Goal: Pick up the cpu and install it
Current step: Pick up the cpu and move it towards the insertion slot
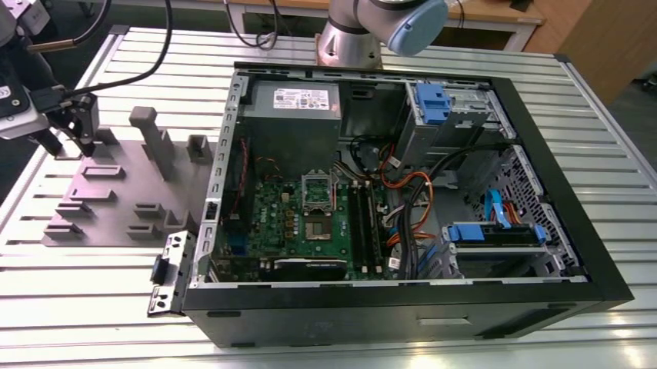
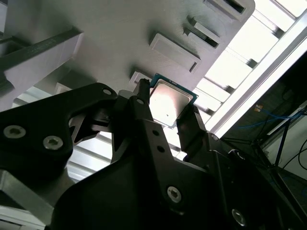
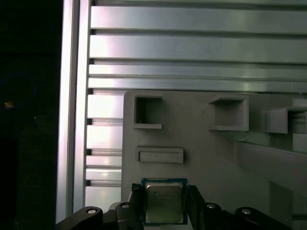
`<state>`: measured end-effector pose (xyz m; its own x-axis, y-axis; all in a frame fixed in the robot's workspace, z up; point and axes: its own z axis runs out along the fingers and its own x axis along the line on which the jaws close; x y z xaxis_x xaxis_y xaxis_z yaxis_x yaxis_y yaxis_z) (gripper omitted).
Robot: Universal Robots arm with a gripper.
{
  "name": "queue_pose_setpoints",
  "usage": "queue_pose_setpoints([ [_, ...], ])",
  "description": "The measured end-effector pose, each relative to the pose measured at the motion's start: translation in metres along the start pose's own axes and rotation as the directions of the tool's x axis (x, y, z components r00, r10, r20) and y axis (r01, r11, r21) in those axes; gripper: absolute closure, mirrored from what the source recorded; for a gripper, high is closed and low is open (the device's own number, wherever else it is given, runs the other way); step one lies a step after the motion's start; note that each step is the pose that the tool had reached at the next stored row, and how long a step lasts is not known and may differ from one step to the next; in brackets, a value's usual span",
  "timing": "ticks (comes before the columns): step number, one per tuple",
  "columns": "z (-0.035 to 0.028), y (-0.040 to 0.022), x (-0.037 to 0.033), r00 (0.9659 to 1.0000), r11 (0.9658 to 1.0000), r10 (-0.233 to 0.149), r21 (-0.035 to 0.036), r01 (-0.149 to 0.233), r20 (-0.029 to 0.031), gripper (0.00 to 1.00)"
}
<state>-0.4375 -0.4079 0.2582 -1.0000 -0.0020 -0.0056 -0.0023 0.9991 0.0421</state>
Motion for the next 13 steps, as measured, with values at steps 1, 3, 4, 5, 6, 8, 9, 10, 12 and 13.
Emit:
queue_pose_setpoints([
  [1,-0.0003,0.0000,0.0000,1.0000,1.0000,0.000,-0.0001,0.000,0.0000,0.53],
  [3,-0.0009,0.0000,0.0000,1.0000,1.0000,0.000,-0.0001,0.000,0.0002,0.53],
  [4,-0.0011,0.0000,0.0000,1.0000,1.0000,0.000,-0.0002,0.000,0.0002,0.53],
  [5,-0.0014,0.0000,0.0000,1.0000,1.0000,0.000,-0.0001,0.000,0.0001,0.53],
  [6,-0.0016,0.0001,0.0000,1.0000,1.0000,0.000,-0.0001,0.000,0.0001,0.53],
  [8,-0.0020,0.0001,0.0000,1.0000,1.0000,0.000,-0.0001,0.000,0.0002,0.53],
  [9,-0.0021,0.0001,0.0000,1.0000,1.0000,0.000,-0.0002,0.000,0.0002,0.53],
  [10,-0.0023,0.0001,0.0000,1.0000,1.0000,0.000,-0.0001,0.000,0.0002,0.53],
  [12,-0.0027,0.0001,0.0000,1.0000,1.0000,0.000,-0.0001,0.000,0.0001,0.53],
  [13,-0.0029,0.0001,0.0000,1.0000,1.0000,0.000,-0.0001,0.000,0.0001,0.53],
])
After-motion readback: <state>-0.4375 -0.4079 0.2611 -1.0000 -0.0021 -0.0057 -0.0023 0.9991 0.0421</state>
